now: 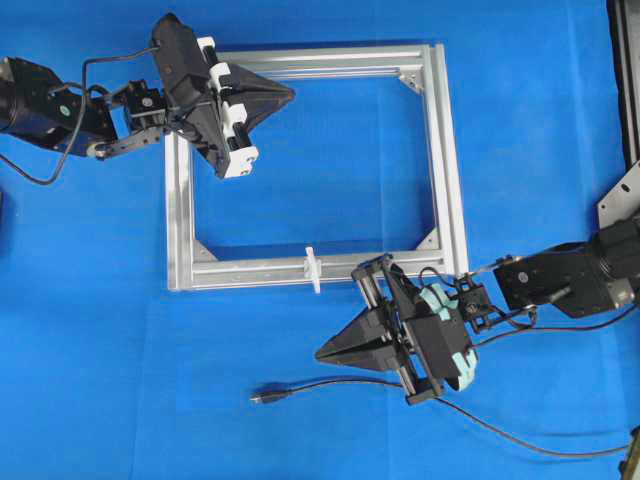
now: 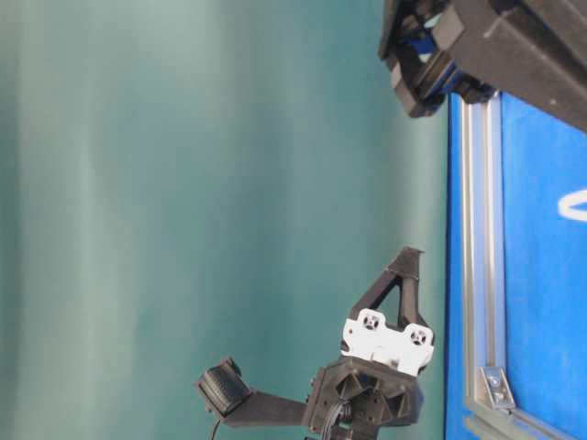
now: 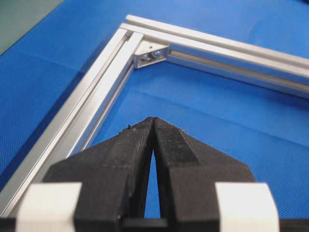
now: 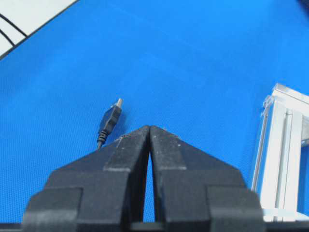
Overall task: Insert the wire through the string loop located in the center.
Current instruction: 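Open the right gripper and move it over the black USB cable plug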
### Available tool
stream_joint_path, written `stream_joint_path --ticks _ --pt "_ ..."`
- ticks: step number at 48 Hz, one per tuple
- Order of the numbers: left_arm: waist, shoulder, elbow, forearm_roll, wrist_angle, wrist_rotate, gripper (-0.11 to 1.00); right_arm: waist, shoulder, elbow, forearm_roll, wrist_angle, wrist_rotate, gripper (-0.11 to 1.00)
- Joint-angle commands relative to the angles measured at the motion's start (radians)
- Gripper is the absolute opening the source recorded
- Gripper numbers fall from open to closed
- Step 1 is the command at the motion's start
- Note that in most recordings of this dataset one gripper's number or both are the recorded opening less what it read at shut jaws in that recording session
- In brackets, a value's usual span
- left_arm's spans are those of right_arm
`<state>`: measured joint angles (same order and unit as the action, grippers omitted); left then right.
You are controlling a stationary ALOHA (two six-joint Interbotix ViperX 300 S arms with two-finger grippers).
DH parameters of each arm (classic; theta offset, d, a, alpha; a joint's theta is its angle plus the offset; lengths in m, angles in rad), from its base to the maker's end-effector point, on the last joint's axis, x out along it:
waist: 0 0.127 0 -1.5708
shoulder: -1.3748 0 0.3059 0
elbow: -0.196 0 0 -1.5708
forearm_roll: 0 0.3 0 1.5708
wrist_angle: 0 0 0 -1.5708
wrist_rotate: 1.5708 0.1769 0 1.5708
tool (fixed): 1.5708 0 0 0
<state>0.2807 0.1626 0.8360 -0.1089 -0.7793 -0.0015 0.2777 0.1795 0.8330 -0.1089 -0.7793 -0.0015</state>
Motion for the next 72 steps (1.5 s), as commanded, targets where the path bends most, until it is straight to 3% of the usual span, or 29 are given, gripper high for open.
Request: stream_joint_path --ticks 1,10,32,39,49,51,57,72 --pt "0.017 -0.043 -0.011 0.017 0.006 0.014 0.0 0.009 -0.061 -0.017 -0.003 -0.002 0.003 0.0" --pt "0.021 -0.043 -0.012 0.02 0.006 0.014 0.0 0.012 -0.078 -0.028 -0.002 0.078 0.014 -0.05" --pt "0.026 -0.049 0.003 0.021 0.015 0.014 0.0 0.025 -0.081 -0.04 -0.003 0.091 0.114 -0.04" --pt "0.028 -0.048 0.003 0.021 0.018 0.014 0.0 0.035 -0.08 -0.043 0.002 0.097 0.133 0.18" --pt "0.032 -0.048 0.003 0.021 0.021 0.014 0.0 0.044 -0.077 -0.051 0.029 0.13 0.153 0.79" --pt "0.032 -0.048 0.003 0.021 0.021 0.015 0.0 0.046 -0.075 -0.052 0.029 0.132 0.155 0.86" --pt "0.032 -0.048 0.003 0.023 0.021 0.015 0.0 0.052 -0.057 -0.061 0.037 0.149 0.158 0.75" --pt "0.032 -0.049 0.006 0.023 0.021 0.015 0.0 0.069 0.078 -0.118 0.112 0.146 0.158 0.76"
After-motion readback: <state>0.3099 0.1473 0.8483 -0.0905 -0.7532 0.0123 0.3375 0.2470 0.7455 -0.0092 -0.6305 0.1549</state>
